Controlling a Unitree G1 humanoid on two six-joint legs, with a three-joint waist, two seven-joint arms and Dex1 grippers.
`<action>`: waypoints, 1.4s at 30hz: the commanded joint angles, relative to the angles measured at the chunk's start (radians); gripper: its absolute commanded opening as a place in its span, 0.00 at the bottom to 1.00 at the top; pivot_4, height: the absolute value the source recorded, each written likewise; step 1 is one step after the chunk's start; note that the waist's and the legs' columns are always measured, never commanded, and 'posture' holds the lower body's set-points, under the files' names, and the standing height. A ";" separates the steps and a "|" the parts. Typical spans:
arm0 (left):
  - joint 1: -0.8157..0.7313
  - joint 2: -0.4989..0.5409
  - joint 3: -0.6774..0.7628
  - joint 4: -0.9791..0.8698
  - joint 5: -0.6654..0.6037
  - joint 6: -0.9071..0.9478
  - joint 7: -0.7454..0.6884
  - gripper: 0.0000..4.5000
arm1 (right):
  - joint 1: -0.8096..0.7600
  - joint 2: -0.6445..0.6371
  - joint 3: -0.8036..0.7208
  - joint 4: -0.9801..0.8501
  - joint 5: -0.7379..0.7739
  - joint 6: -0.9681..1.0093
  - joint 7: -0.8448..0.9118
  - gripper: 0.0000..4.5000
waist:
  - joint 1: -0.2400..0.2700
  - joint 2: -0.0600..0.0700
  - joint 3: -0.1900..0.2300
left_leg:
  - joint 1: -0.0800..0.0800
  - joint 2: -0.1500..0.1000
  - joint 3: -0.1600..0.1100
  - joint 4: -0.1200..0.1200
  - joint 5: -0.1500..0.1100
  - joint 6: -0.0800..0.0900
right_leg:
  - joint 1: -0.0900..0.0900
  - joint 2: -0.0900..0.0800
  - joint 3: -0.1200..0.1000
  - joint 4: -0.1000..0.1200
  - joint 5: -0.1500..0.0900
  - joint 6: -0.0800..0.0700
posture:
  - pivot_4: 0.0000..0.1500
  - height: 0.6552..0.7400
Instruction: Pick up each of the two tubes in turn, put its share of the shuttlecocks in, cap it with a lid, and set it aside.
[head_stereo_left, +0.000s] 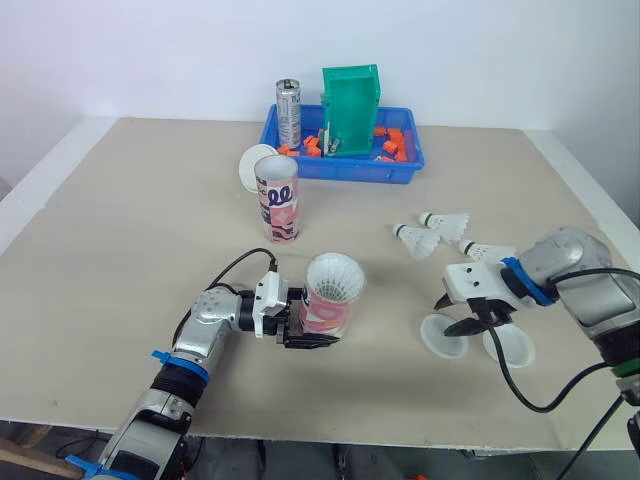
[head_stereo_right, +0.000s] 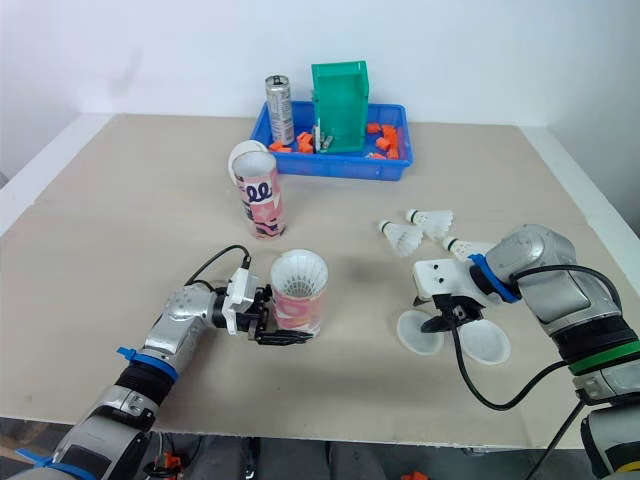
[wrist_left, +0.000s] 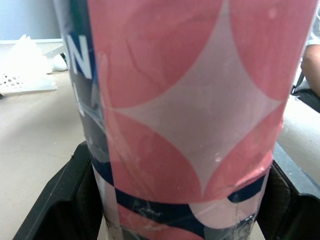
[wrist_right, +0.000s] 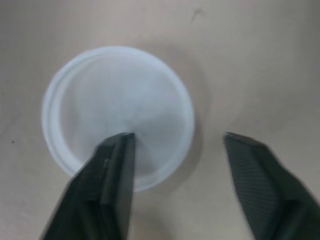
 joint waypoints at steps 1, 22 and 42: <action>0.020 0.012 -0.002 -0.005 0.011 0.026 -0.006 0.80 | -0.003 0.011 0.004 0.000 -0.017 -0.003 0.015 0.19 | 0.000 0.000 0.000 | 0.000 0.000 0.000 0.000 0.000 0.000 | 0.000 0.000 0.000 0.000 0.000 0.000 | 1.00 0.95; 0.006 0.042 -0.020 0.038 0.040 0.044 -0.040 0.80 | -0.302 0.082 -0.190 -0.256 0.287 0.270 0.010 0.01 | -0.001 0.001 -0.001 | 0.001 0.000 -0.001 -0.003 0.000 0.000 | 0.000 0.001 0.000 0.000 0.000 -0.001 | 1.00 0.95; -0.060 0.057 -0.017 0.113 0.063 0.013 -0.077 0.80 | -0.627 0.383 0.064 -0.204 0.229 0.111 0.038 0.01 | -0.002 0.002 -0.001 | 0.001 0.002 -0.001 -0.004 0.000 0.000 | -0.002 0.002 -0.002 0.000 0.000 -0.004 | 1.00 0.95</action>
